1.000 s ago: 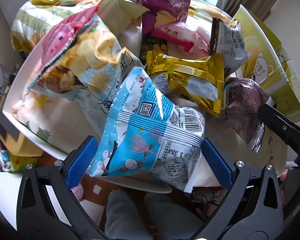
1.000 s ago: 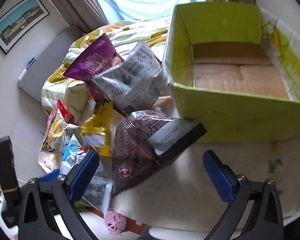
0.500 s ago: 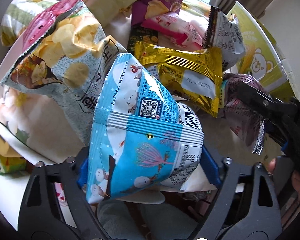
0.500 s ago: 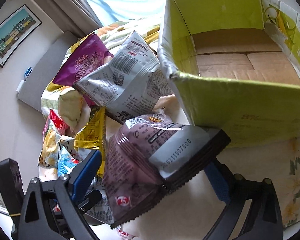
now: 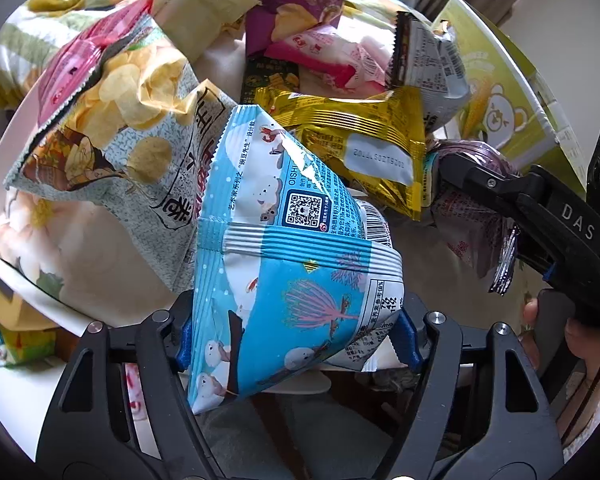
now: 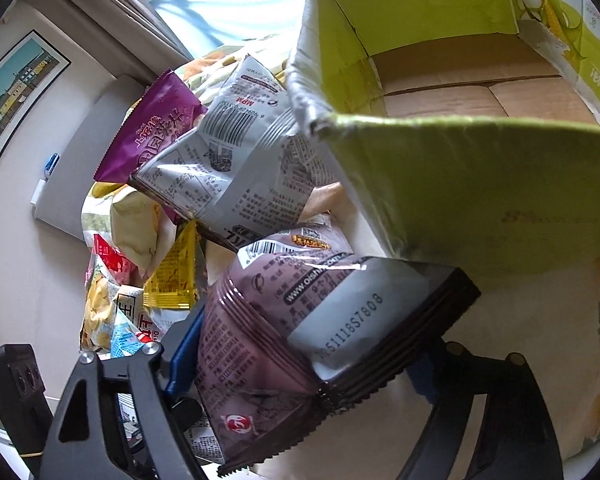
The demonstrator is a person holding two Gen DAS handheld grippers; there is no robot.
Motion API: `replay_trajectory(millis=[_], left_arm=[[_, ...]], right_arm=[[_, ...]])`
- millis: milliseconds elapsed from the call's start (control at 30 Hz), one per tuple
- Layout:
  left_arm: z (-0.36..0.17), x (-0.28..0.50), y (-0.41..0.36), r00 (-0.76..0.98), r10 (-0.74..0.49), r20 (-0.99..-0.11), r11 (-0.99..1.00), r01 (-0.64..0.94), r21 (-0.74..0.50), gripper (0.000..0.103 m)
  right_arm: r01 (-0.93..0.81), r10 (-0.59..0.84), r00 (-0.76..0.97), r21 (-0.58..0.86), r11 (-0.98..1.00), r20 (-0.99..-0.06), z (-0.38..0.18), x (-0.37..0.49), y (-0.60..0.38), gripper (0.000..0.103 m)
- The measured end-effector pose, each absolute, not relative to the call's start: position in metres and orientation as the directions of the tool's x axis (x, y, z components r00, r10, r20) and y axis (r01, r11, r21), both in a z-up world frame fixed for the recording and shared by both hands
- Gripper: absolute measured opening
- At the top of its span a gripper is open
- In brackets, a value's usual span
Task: Organize snacks
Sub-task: 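Grasp the blue-white snack bag with the left tool while the right tool grasps the dark purple bag, then carry both bags over the yellow box and open both tools to drop them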
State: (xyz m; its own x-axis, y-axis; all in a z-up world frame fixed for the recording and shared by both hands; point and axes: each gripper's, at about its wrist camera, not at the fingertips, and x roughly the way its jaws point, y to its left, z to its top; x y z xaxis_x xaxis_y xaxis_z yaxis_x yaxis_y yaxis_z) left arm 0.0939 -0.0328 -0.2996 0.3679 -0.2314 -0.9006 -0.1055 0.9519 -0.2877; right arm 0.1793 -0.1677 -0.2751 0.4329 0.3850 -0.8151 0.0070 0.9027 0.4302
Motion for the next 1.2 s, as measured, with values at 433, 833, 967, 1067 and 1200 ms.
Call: replay_trajectory(millis=[433,833,967,1067,1200], left_arm=[[-0.246,0.077,-0.019,0.392,-0.255,-0.884,0.961,0.006,-0.275,0.070],[-0.142,0.066,-0.010,0.538,-0.266,-0.800,0.964,0.169,-0.207,0.070],[-0.117,0.082,-0.019,0.571,-0.277,-0.773,0.958,0.222,-0.180,0.070],[-0.104,0.098,-0.034,0.588,-0.279,-0.760,0.955,0.251,-0.157,0.070],[-0.088,0.124,-0.061,0.605,-0.281,-0.745,0.952,0.272,-0.138,0.070]], right_arm=[[0.013,0.346,0.492,0.404,0.915,-0.799,-0.231,0.147,-0.161,0.069],[0.000,0.278,0.629,0.357,0.934,-0.726,-0.133,0.122,-0.154,0.069],[0.015,0.260,0.672,0.364,0.931,-0.693,-0.109,0.121,-0.159,0.069],[0.017,0.241,0.690,0.348,0.937,-0.682,-0.097,0.126,-0.167,0.069],[0.019,0.219,0.709,0.329,0.944,-0.671,-0.086,0.140,-0.189,0.069]])
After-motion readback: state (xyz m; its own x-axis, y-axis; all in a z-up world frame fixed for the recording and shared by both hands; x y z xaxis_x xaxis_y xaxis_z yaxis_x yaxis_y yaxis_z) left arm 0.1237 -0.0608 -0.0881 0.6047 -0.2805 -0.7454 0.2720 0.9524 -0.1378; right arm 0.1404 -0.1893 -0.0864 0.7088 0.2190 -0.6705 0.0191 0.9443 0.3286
